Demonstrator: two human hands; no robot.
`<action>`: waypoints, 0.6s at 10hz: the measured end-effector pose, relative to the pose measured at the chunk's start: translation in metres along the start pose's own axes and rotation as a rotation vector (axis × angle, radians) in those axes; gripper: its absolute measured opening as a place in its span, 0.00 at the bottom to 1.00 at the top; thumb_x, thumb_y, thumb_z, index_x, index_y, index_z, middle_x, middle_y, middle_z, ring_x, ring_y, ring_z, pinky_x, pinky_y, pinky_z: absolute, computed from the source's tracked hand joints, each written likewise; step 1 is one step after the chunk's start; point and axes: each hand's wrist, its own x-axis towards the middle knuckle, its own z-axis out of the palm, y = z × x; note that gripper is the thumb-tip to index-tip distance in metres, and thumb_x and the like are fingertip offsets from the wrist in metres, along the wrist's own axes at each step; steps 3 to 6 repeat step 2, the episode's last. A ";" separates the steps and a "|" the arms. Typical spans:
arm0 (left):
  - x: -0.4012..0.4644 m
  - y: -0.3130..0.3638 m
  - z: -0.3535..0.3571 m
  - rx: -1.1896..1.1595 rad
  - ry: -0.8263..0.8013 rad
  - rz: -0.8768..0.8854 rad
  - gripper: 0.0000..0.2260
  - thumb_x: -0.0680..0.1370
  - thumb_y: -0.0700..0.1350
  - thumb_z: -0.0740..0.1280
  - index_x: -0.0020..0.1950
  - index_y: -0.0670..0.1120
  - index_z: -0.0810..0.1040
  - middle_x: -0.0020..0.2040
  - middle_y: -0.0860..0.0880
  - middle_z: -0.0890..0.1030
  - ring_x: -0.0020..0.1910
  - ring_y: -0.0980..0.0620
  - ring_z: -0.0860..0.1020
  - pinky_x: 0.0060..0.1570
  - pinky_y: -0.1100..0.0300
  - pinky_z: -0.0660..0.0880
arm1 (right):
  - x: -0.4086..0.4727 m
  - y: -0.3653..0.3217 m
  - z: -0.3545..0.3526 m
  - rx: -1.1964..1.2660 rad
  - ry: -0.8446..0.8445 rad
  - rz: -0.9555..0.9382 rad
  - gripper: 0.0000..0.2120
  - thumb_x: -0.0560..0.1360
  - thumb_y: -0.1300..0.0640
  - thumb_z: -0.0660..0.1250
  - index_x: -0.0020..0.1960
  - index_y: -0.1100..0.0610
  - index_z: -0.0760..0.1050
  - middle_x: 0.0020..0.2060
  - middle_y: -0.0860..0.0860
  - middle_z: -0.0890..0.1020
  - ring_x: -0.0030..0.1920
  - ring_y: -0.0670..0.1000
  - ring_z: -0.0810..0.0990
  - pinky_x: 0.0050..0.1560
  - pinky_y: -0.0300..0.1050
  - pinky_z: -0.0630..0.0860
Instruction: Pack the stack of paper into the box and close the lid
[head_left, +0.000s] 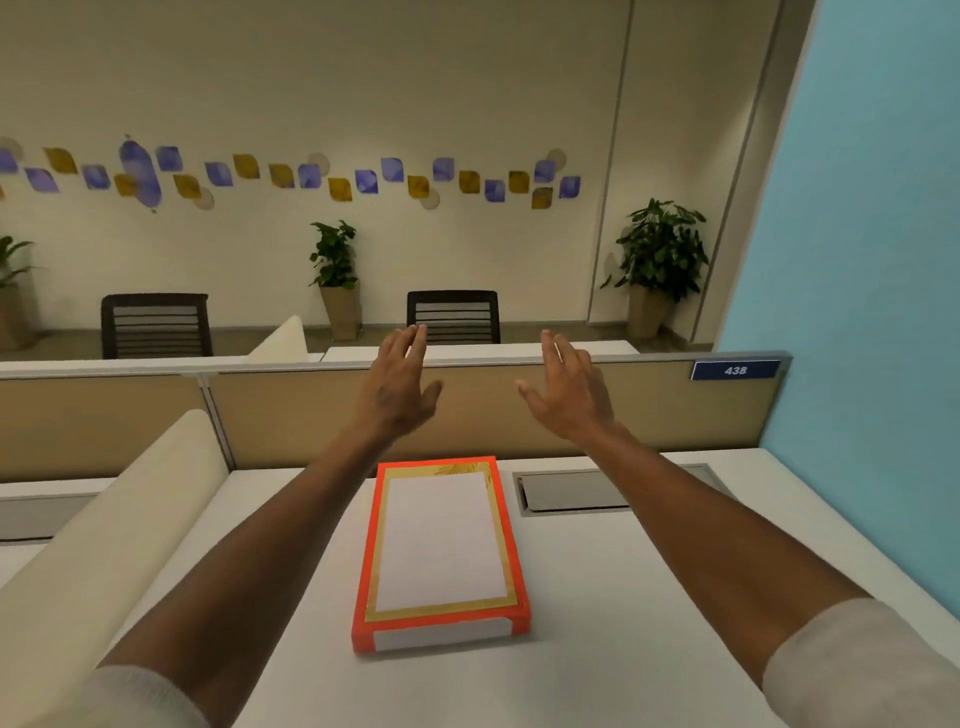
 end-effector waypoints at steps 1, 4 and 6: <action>0.037 0.015 -0.039 0.106 0.155 0.073 0.38 0.77 0.55 0.66 0.80 0.40 0.54 0.79 0.40 0.60 0.80 0.40 0.55 0.78 0.46 0.57 | 0.031 -0.004 -0.049 -0.053 0.163 -0.042 0.41 0.74 0.35 0.59 0.79 0.55 0.50 0.76 0.57 0.61 0.72 0.59 0.64 0.66 0.58 0.70; 0.060 0.023 -0.066 0.151 0.256 0.097 0.39 0.77 0.57 0.65 0.80 0.41 0.52 0.80 0.40 0.57 0.80 0.40 0.52 0.79 0.45 0.55 | 0.053 -0.007 -0.084 -0.079 0.264 -0.076 0.43 0.73 0.34 0.59 0.79 0.55 0.49 0.77 0.57 0.59 0.72 0.59 0.64 0.66 0.58 0.69; 0.060 0.023 -0.066 0.151 0.256 0.097 0.39 0.77 0.57 0.65 0.80 0.41 0.52 0.80 0.40 0.57 0.80 0.40 0.52 0.79 0.45 0.55 | 0.053 -0.007 -0.084 -0.079 0.264 -0.076 0.43 0.73 0.34 0.59 0.79 0.55 0.49 0.77 0.57 0.59 0.72 0.59 0.64 0.66 0.58 0.69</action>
